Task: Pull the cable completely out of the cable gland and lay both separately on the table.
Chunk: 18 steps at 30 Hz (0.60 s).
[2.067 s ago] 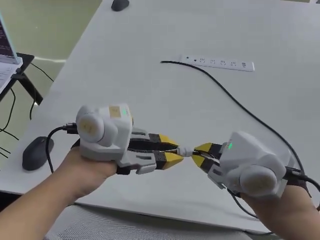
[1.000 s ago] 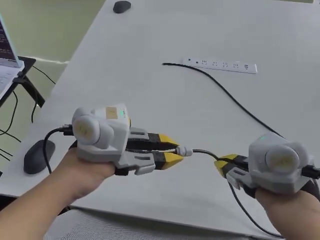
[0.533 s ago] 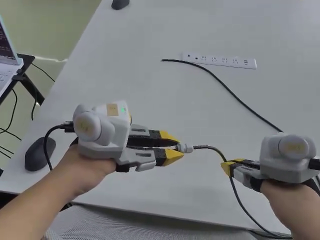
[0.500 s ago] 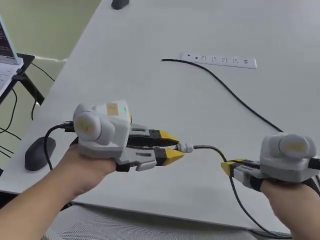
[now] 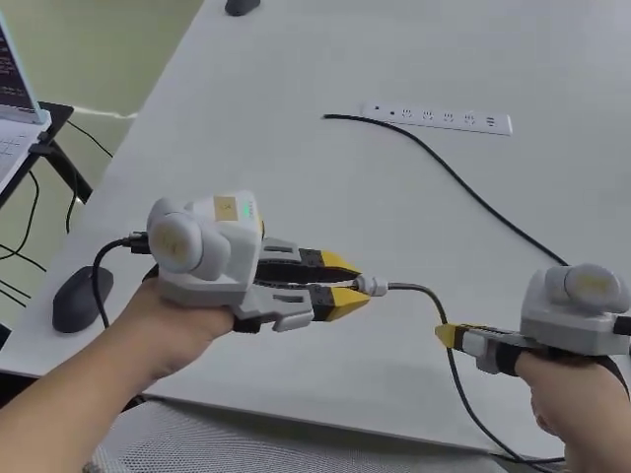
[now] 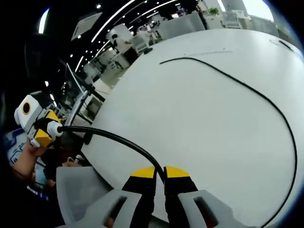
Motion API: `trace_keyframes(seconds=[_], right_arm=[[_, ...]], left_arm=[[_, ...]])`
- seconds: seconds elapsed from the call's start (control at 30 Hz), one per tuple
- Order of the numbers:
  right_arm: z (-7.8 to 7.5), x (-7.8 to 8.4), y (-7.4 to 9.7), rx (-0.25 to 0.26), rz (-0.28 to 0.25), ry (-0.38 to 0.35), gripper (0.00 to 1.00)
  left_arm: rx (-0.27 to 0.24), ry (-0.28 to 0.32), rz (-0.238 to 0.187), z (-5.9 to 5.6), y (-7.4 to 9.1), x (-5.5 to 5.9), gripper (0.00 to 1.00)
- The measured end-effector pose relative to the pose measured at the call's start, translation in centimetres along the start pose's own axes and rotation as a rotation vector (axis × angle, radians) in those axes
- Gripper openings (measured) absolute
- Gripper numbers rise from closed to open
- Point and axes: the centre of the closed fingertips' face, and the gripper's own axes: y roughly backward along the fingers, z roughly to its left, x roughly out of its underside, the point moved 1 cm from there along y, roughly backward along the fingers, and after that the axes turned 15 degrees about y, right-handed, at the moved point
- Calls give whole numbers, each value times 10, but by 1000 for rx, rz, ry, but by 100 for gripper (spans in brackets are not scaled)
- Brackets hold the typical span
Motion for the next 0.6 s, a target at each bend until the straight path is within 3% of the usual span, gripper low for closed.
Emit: trace_keyframes(seconds=[0.1, 0.2, 0.5, 0.6], right_arm=[[1, 0, -1, -10, -1, 1, 1], [3, -1, 0, -5, -5, 67, 1], [-7, -3, 1, -24, -35, 35, 2], [-4, -3, 1, -38, -34, 104, 3]], left_arm=[[0, 3, 0, 0, 0, 0, 15], [-2, 6, -6, 1, 0, -1, 15], [-8, 22, 0, 3, -1, -2, 15], [-8, 25, -4, 3, -1, -3, 15]])
